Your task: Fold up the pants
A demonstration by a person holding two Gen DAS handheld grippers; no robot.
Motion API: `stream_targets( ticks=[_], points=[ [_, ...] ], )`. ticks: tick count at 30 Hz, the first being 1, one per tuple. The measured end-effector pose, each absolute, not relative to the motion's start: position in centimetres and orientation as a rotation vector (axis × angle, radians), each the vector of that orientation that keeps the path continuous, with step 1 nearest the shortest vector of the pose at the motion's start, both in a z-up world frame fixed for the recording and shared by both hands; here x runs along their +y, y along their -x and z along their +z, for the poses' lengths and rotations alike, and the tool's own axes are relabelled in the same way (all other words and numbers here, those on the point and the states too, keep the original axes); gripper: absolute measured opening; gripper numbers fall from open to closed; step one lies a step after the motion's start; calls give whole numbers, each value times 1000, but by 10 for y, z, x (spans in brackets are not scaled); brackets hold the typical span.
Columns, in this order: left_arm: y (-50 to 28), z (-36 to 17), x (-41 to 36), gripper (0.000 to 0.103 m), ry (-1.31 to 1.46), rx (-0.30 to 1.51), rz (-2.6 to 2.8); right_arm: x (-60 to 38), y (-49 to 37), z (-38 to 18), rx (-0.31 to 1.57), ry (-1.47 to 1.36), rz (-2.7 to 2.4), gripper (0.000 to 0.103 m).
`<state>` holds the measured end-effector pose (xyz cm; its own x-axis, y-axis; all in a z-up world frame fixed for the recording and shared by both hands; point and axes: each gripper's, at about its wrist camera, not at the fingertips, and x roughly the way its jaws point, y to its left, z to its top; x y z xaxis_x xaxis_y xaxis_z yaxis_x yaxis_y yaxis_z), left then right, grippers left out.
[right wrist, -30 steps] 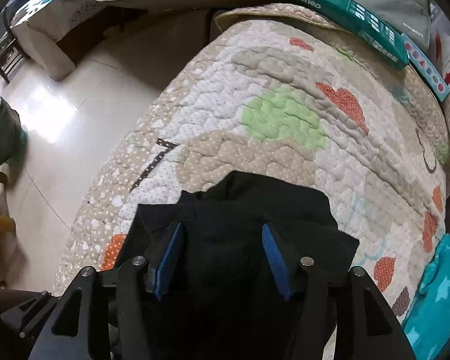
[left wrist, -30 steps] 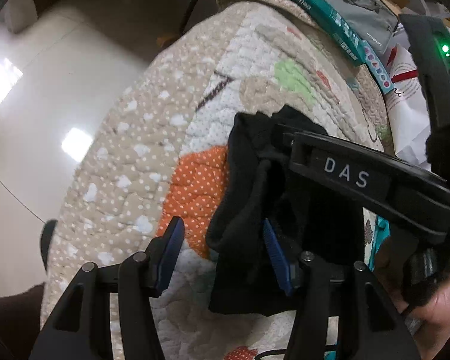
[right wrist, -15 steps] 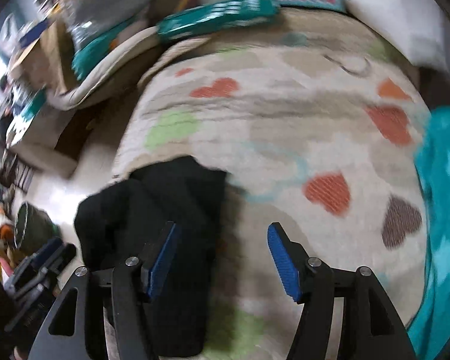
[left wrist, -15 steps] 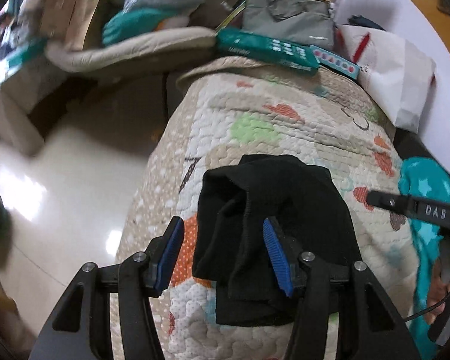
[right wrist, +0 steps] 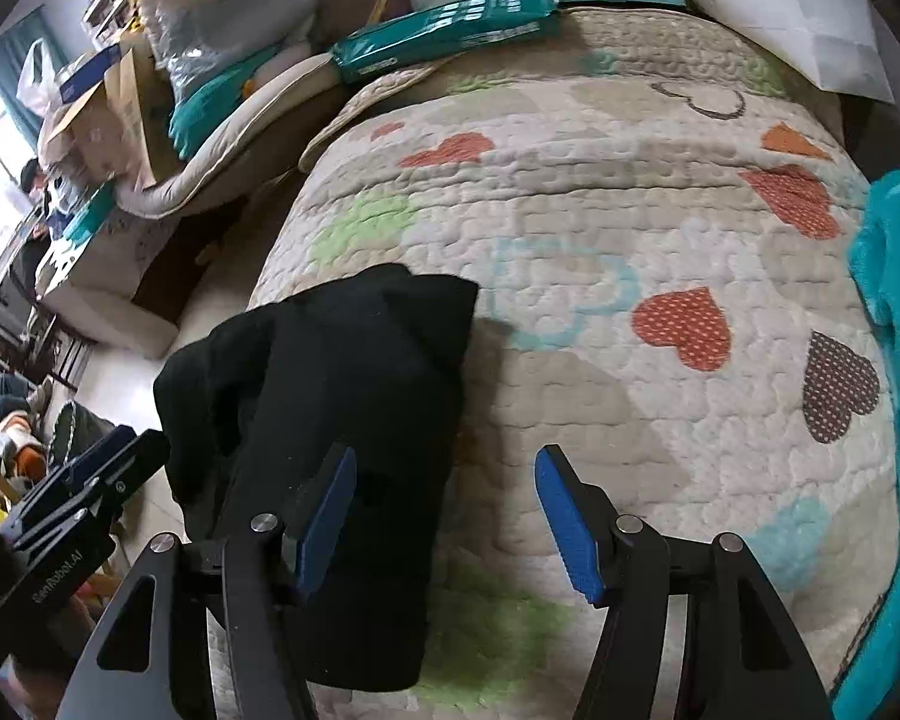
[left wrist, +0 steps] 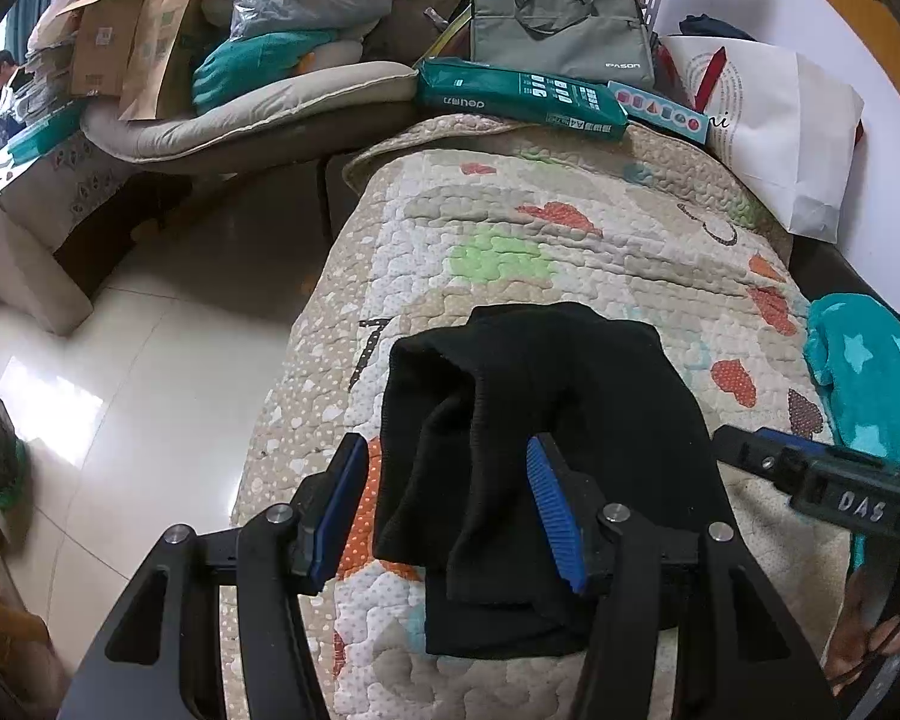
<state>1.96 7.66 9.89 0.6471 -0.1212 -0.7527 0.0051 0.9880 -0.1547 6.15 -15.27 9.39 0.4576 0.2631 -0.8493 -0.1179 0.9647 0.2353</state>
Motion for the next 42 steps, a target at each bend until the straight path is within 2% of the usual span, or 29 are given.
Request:
stream_targets(
  ticks=[26, 30, 32, 36, 42],
  points=[
    [-28, 87, 82, 55, 245, 921, -111, -168, -64, 79, 1076, -261, 232, 71],
    [-34, 89, 105, 56, 354, 914, -111, -172, -68, 77, 1079, -297, 245, 72],
    [-39, 85, 124, 62, 455, 926, -111, -175, -72, 75, 1084, -336, 260, 73],
    [-54, 57, 156, 63, 692, 1009, -167, -177, -85, 67, 1100, -408, 285, 77],
    [-76, 27, 142, 69, 734, 1073, -260, -176, -103, 49, 1129, -515, 328, 82]
  ],
)
